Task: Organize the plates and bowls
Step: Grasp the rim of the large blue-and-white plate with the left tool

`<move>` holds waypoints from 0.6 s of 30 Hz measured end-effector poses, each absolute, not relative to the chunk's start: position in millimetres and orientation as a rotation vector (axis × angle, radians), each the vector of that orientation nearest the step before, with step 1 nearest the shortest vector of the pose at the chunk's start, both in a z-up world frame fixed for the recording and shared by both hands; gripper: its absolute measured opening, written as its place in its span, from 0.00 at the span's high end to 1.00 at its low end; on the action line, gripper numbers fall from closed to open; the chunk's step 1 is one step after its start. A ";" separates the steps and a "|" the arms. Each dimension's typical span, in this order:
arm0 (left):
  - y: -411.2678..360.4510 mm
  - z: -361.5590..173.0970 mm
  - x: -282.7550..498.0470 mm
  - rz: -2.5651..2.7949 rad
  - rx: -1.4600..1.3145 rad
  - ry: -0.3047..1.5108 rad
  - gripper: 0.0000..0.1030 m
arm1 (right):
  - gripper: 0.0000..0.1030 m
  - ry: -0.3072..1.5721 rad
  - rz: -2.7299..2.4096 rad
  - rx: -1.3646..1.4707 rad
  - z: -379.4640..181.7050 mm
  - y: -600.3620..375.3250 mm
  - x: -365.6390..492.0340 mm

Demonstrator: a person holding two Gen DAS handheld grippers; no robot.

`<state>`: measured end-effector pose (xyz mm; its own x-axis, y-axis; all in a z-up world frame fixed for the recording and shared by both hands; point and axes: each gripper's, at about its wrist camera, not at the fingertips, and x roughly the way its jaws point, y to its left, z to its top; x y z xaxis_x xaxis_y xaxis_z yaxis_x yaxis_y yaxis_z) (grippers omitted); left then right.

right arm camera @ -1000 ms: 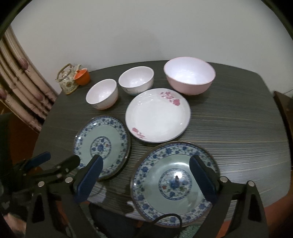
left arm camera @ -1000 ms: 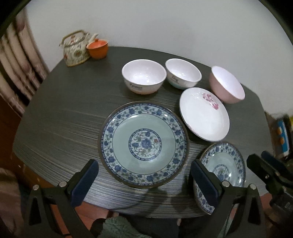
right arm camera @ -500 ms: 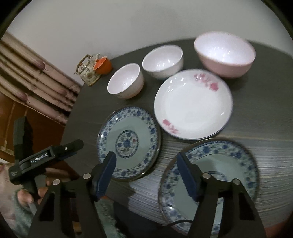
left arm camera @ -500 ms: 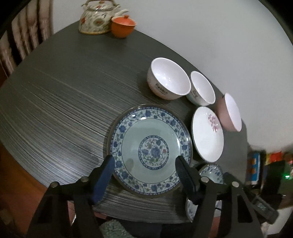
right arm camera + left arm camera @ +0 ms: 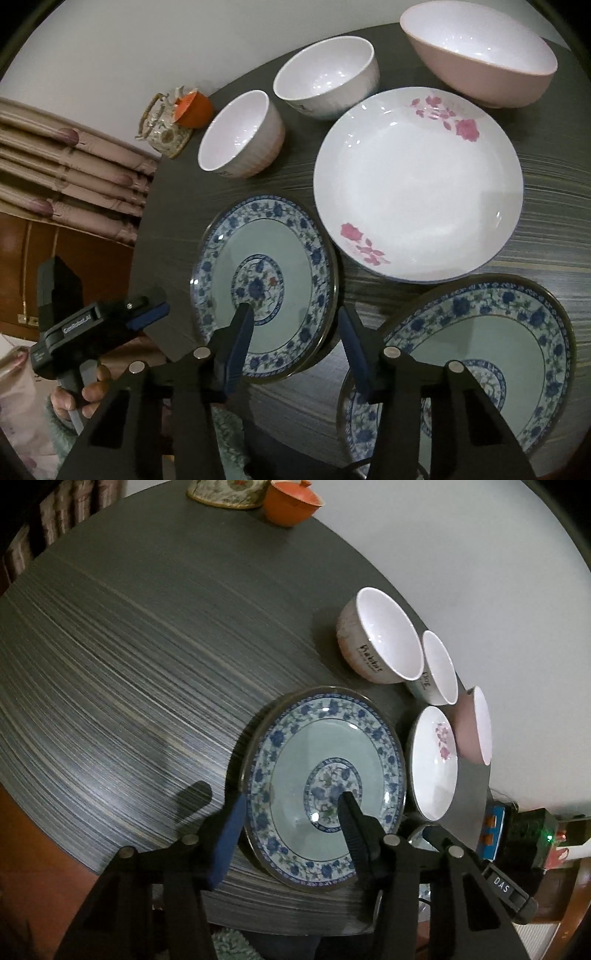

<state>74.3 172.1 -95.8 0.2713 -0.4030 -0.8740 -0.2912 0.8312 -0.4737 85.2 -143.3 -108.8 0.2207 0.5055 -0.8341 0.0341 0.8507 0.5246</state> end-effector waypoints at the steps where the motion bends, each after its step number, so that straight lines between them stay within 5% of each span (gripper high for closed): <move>1: 172.6 -98.3 75.4 -0.081 -0.633 1.325 0.50 | 0.58 1.326 0.340 0.488 -111.9 -143.3 87.4; 18: 176.1 -134.2 90.8 -0.063 -0.647 1.383 0.61 | 0.68 1.386 0.332 0.505 -144.5 -138.2 111.8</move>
<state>90.8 176.1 -134.2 0.2145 -0.4078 -0.8875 -0.3253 0.8269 -0.4586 111.8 -138.2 -144.5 0.1642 0.5071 -0.8461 0.0692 0.8497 0.5227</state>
